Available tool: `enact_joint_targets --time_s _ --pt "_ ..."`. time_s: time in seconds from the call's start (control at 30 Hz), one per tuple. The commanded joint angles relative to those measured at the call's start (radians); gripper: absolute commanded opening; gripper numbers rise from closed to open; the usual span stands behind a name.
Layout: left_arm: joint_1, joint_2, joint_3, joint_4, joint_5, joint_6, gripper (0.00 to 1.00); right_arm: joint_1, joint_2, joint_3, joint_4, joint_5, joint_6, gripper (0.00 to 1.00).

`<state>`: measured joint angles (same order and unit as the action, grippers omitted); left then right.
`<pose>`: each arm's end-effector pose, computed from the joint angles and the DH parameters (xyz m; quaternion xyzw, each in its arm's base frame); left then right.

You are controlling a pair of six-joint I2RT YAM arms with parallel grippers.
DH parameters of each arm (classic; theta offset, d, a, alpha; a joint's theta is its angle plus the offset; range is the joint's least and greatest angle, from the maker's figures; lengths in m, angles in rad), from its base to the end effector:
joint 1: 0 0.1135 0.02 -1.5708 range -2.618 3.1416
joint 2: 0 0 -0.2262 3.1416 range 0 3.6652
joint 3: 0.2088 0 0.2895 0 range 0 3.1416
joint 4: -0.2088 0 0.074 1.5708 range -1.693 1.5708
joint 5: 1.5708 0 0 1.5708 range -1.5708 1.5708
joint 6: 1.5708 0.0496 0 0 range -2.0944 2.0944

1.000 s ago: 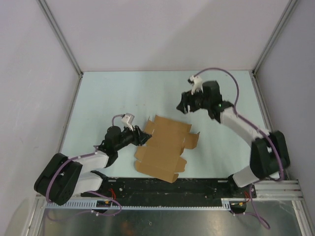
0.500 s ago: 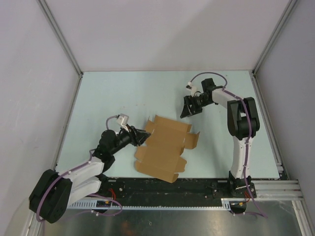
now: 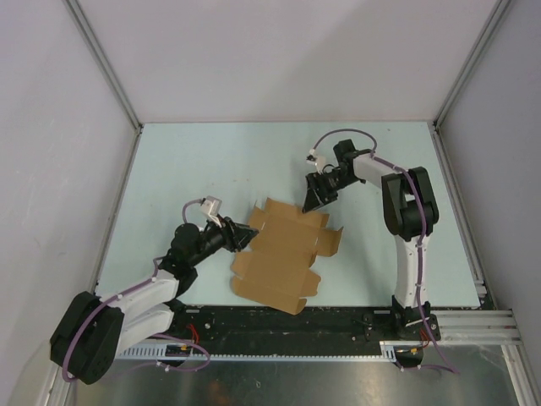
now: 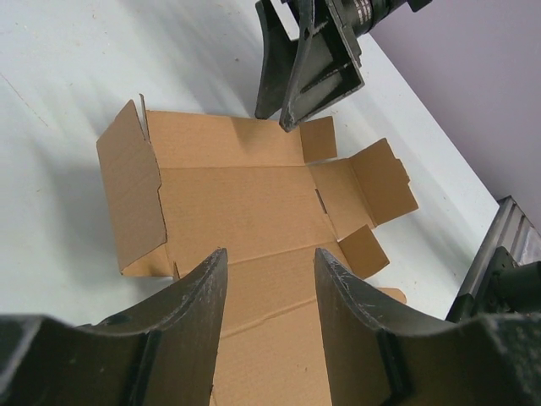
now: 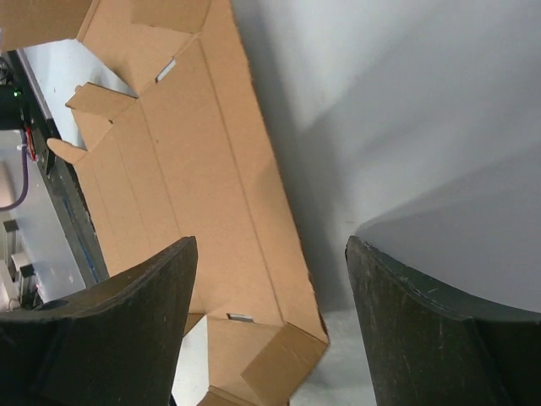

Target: Fold the paper box

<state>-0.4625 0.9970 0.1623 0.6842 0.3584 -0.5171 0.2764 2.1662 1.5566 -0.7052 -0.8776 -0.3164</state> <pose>0.2168 -0.1275 0.1158 0.0958 0.7490 -0.4211 0.5025 0.4131 0.1568 0.0856 -0.3141 0.8429 0.4190 0.1240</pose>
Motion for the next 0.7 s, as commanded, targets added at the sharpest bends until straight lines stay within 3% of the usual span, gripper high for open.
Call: enact_joint_targets --time_s 0.0,0.17,0.4,0.67 --pt "-0.005 -0.017 -0.003 0.005 -0.013 -0.011 0.51 0.047 0.035 -0.001 -0.022 -0.021 -0.016 0.74" --pt "-0.005 -0.031 -0.009 -0.003 -0.018 -0.006 0.51 0.046 0.044 -0.006 0.003 -0.049 0.005 0.66" --pt "-0.005 -0.035 -0.012 -0.009 -0.022 -0.008 0.51 0.046 0.046 -0.010 0.007 -0.080 0.010 0.36" --pt "-0.004 -0.095 -0.006 -0.040 -0.084 -0.021 0.51 0.053 -0.083 -0.067 0.061 -0.017 0.048 0.12"
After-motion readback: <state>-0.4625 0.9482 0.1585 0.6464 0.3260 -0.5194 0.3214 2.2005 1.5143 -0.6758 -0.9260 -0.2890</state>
